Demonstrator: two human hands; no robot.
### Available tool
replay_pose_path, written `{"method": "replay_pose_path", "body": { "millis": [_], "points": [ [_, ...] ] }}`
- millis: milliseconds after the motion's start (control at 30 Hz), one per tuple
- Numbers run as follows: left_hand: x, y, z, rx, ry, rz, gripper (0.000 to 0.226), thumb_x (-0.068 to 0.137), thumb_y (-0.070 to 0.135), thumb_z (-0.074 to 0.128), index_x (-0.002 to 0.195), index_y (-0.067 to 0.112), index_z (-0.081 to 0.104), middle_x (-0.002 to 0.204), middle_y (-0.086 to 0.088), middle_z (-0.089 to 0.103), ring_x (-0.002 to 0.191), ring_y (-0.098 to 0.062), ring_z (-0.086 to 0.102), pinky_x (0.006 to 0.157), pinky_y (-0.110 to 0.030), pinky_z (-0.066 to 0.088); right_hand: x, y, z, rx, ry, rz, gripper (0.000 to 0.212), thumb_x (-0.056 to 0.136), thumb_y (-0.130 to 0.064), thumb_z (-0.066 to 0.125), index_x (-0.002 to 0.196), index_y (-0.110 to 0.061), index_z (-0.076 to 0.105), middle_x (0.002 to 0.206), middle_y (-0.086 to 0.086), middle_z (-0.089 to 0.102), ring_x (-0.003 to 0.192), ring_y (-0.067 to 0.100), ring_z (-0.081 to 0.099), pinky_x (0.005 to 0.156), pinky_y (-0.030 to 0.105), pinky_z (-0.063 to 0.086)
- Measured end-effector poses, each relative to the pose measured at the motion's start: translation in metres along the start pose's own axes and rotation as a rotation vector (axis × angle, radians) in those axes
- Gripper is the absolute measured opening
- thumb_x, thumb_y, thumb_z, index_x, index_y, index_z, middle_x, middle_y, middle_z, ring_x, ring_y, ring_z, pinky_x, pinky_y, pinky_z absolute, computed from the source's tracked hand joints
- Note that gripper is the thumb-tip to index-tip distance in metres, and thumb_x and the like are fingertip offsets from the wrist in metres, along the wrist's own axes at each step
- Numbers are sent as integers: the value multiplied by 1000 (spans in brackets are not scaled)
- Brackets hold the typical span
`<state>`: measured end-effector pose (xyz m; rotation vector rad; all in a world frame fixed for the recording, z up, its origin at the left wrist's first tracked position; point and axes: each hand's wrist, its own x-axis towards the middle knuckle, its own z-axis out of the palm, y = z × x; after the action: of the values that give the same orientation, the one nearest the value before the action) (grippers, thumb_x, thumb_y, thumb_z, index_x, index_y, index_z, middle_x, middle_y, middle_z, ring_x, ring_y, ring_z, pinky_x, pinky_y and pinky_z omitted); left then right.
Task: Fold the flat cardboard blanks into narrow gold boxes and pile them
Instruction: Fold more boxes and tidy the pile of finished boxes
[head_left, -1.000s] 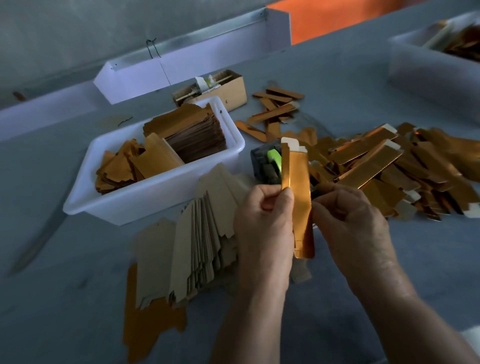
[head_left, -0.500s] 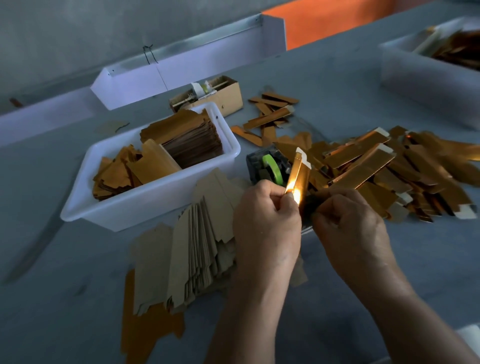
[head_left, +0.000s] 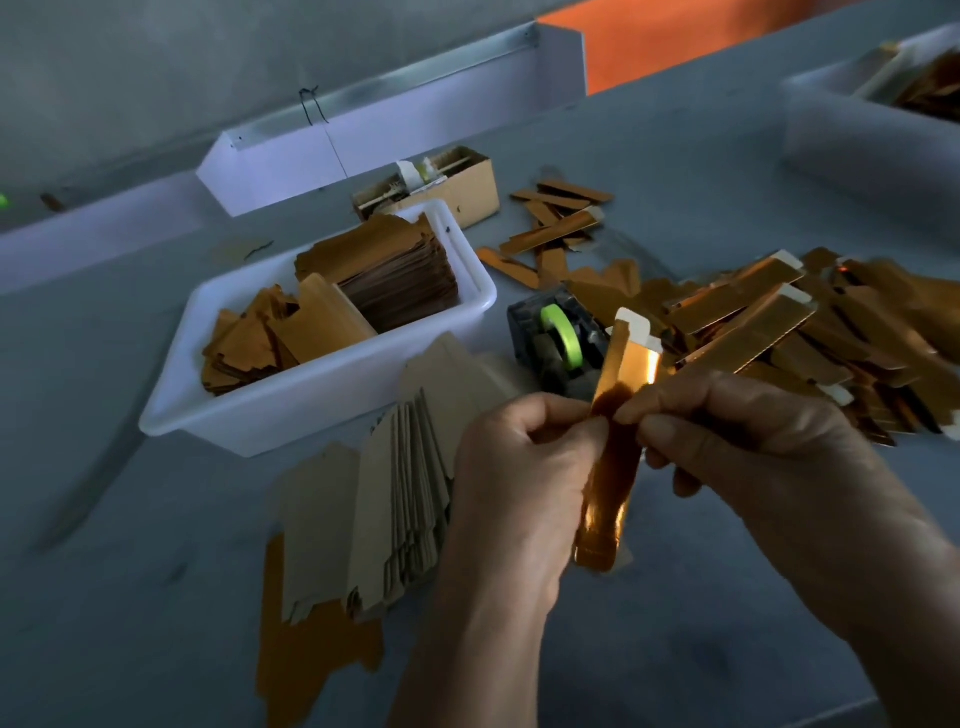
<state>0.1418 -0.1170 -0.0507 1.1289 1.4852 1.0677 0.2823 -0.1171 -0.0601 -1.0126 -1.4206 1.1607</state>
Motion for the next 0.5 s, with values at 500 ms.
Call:
{"method": "replay_pose_path", "body": {
  "millis": [500],
  "points": [
    [-7,4,-7,-173,-190,-58,12,89,4,60,88,8,72,83,-6,75,78,-18,74,73,-28,60,4,1,5,-258,49,83,32,68,-29,64,95,-37,48,79,-15,69,69,2,66,52,14,50]
  ]
}}
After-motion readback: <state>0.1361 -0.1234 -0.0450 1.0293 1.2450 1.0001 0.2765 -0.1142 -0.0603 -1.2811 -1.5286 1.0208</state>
